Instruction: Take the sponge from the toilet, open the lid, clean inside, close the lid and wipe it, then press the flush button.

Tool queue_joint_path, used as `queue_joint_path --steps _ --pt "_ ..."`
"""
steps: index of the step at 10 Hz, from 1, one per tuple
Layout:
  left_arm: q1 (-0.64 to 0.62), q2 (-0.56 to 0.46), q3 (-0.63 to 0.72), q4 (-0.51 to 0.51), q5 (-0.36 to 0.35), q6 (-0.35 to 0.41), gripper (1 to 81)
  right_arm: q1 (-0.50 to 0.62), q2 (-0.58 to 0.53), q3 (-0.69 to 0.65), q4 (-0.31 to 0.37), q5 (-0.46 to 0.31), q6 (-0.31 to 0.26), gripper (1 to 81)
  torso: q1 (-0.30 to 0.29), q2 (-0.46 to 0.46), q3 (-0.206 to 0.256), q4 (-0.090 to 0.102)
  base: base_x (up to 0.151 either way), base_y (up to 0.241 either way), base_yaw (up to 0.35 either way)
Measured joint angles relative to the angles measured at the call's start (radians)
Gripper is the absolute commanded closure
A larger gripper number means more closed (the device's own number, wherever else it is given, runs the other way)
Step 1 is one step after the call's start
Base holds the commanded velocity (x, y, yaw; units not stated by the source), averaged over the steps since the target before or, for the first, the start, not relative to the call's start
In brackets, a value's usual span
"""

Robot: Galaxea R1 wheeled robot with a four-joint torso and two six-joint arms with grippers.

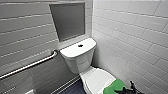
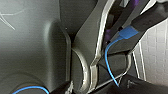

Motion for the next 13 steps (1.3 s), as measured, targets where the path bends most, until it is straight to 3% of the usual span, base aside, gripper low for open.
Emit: queue_joint_path --steps 7,13 --pt "-0.001 -0.01 0.0 0.0 0.0 -0.01 1.0 0.222 0.323 -0.42 -0.042 -0.204 0.002 81.1 0.0 0.0 0.0 0.0 0.0 0.0 0.0" --pt "-0.001 -0.013 0.0 0.0 0.0 -0.01 1.0 0.291 0.609 -0.777 -0.07 -0.267 0.005 81.1 0.0 0.0 0.0 0.0 0.0 0.0 0.0"
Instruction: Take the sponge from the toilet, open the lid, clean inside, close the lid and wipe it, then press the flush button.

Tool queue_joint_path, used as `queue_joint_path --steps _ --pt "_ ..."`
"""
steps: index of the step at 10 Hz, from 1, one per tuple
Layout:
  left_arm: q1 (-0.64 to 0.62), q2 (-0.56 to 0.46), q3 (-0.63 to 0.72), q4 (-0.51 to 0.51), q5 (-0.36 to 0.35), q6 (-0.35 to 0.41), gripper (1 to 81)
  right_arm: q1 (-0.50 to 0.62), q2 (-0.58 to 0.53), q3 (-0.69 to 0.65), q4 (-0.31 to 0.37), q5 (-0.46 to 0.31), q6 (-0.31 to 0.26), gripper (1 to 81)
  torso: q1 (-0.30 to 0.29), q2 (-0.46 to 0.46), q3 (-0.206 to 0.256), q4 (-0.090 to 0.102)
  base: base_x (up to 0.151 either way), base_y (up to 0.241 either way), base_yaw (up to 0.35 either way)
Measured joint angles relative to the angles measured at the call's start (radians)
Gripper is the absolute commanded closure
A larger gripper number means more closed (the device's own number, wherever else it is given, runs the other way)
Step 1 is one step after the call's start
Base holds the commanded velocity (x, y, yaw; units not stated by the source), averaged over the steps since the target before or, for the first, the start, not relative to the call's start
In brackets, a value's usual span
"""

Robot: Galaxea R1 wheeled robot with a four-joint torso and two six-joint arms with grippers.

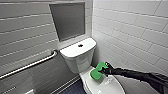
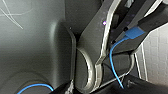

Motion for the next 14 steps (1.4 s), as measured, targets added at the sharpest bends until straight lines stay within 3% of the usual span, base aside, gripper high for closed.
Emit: queue_joint_path --steps 4,8,11,14 --pt "0.001 -0.013 0.0 -0.002 0.0 0.0 1.0 -0.066 0.113 -0.224 -0.003 0.024 0.004 81.1 0.0 0.0 0.0 0.0 0.0 0.0 0.0" --pt "0.003 -0.013 0.0 -0.007 -0.001 0.0 1.0 -0.152 0.128 -0.26 0.0 0.084 0.011 81.1 0.0 0.0 0.0 0.0 0.0 0.0 0.0" --pt "0.003 -0.013 0.001 -0.007 -0.001 0.0 1.0 -0.189 0.035 -0.164 0.004 0.13 0.012 81.1 0.0 0.0 0.0 0.0 0.0 0.0 0.0" --pt "0.003 -0.011 0.001 -0.006 -0.001 0.0 1.0 -0.226 -0.121 0.048 0.006 0.151 0.012 81.1 0.0 0.0 0.0 0.0 0.0 0.0 0.0"
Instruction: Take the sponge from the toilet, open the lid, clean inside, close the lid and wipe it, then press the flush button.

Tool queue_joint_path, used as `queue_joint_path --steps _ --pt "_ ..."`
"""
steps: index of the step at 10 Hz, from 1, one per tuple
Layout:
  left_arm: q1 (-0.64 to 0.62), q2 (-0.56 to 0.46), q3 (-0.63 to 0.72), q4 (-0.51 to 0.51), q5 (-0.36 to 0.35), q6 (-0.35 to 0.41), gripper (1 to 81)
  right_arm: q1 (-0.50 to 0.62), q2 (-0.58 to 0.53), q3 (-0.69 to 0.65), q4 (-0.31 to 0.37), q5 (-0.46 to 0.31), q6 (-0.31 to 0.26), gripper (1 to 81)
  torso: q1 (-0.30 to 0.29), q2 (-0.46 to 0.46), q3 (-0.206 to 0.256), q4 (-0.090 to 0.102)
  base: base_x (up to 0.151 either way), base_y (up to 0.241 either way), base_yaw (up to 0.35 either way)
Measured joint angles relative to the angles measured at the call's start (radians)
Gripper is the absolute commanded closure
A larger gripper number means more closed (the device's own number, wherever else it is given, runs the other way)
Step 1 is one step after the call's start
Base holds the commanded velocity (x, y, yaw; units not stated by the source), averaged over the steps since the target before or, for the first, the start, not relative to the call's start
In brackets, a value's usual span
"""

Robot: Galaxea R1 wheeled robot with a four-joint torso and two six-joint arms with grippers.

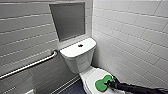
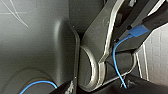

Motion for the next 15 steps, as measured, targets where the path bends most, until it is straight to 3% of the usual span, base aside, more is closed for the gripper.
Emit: queue_joint_path --steps 3,6,12,15 --pt "0.0 0.004 0.002 0.0 0.0 0.0 1.0 -0.083 -0.199 0.171 0.004 0.055 -0.001 81.1 0.0 0.0 0.0 0.0 0.0 0.0 0.0" --pt "-0.001 0.006 0.003 0.0 0.0 0.0 1.0 -0.182 -0.291 0.262 0.007 0.154 -0.005 81.1 0.0 0.0 0.0 0.0 0.0 0.0 0.0" --pt "-0.02 0.012 0.02 0.0 0.0 0.005 1.0 -0.318 -0.564 0.532 0.003 0.142 -0.01 81.1 0.0 0.0 0.0 0.0 0.0 0.0 0.0" --pt "-0.02 0.011 0.022 0.0 0.0 0.006 1.0 -0.324 -0.643 0.719 -0.022 0.147 -0.016 81.1 0.0 0.0 0.0 0.0 0.0 0.0 0.0"
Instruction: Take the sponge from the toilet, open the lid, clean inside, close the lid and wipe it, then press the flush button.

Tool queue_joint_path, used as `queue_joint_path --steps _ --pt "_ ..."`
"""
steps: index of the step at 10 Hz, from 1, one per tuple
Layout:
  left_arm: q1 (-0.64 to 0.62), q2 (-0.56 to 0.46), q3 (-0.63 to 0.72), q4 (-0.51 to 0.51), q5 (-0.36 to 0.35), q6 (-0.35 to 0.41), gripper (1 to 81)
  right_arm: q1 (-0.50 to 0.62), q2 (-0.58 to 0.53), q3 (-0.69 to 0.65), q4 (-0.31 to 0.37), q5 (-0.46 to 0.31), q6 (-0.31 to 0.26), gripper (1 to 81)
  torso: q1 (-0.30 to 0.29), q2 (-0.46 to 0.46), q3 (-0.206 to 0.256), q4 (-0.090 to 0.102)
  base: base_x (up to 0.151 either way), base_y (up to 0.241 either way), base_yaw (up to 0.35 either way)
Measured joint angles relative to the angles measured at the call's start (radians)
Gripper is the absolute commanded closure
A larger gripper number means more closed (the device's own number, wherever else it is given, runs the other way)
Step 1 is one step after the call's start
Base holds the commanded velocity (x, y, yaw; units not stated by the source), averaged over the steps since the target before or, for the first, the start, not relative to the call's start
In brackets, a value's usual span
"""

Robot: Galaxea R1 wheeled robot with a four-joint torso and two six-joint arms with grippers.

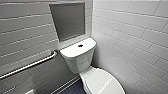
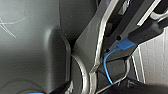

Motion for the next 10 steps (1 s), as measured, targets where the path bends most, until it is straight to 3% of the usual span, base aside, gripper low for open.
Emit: queue_joint_path --steps 2,5,10 --pt "0.0 0.0 0.0 0.0 0.0 0.003 1.0 0.008 -0.079 0.077 -0.036 -0.003 0.0 81.1 0.0 0.0 0.0 0.0 0.0 0.0 0.0" --pt "0.0 0.001 0.0 0.0 0.0 0.004 1.0 0.153 -0.066 0.132 -0.065 -0.041 0.0 81.1 0.0 0.0 0.0 0.0 0.0 0.0 0.0" --pt "-0.005 0.003 0.001 0.0 0.0 0.003 1.0 0.376 0.171 0.034 -0.076 -0.21 0.004 81.1 0.0 0.0 0.0 0.0 0.0 0.0 0.0"
